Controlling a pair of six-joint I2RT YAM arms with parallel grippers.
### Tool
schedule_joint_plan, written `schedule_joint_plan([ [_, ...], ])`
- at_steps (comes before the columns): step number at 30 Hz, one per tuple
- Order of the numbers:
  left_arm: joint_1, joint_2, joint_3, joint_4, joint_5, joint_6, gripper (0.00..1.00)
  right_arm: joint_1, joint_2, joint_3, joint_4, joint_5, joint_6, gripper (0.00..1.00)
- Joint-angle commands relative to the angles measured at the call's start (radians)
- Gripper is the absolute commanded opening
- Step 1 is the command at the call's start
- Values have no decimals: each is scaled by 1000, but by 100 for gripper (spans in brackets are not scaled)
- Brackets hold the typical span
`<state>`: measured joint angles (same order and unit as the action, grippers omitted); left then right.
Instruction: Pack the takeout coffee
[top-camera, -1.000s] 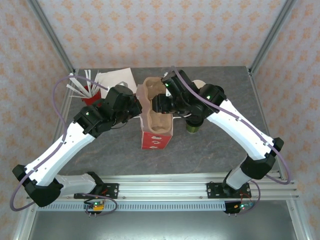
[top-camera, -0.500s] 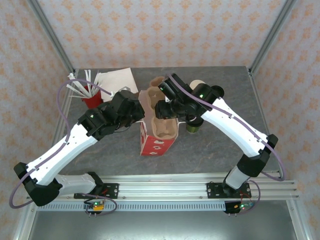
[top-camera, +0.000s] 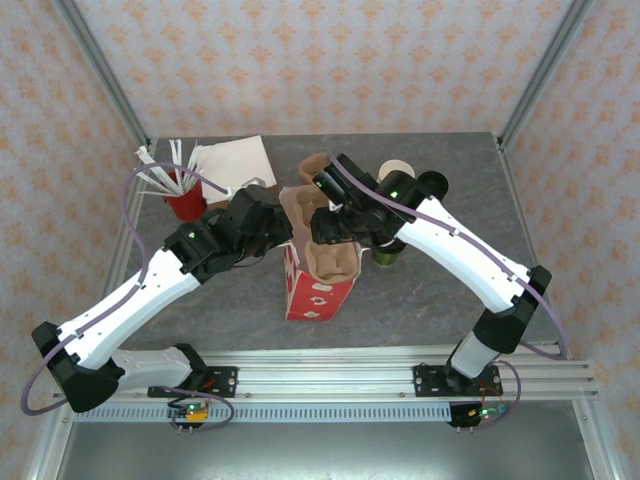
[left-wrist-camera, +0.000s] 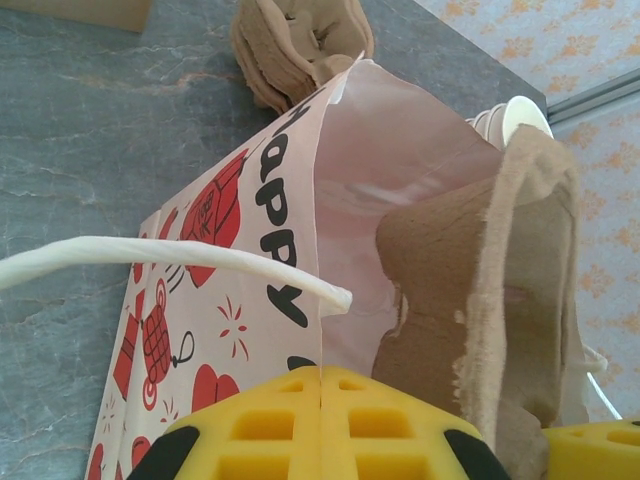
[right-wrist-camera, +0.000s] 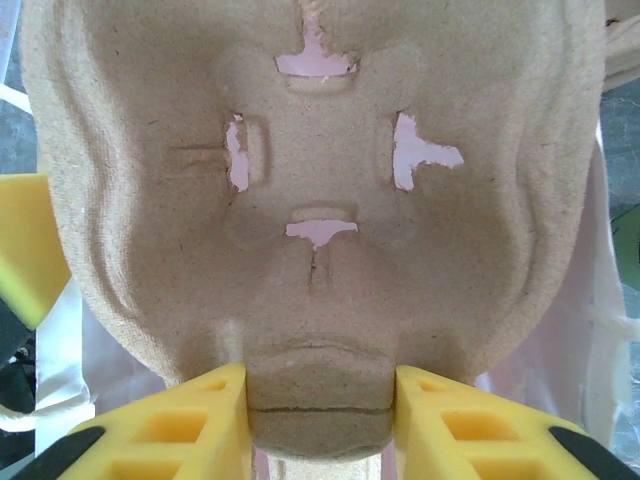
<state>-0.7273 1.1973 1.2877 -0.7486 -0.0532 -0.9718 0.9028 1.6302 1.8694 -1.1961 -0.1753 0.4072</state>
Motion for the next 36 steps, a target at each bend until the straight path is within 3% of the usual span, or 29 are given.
schedule_joint_plan([
  [1,-11,-30,-18,24,-8,-5,7,5,24,-15,-25,8,-5,38],
  [16,-12,-62,-42,-3,-37,34,24,5,34,4,-92,25,33,38],
  [28,-12,-87,-90,64,18,24,15,7,47,100,-182,2,70,37],
  [36,-12,-82,-102,85,12,21,14,21,59,114,-219,-13,81,37],
])
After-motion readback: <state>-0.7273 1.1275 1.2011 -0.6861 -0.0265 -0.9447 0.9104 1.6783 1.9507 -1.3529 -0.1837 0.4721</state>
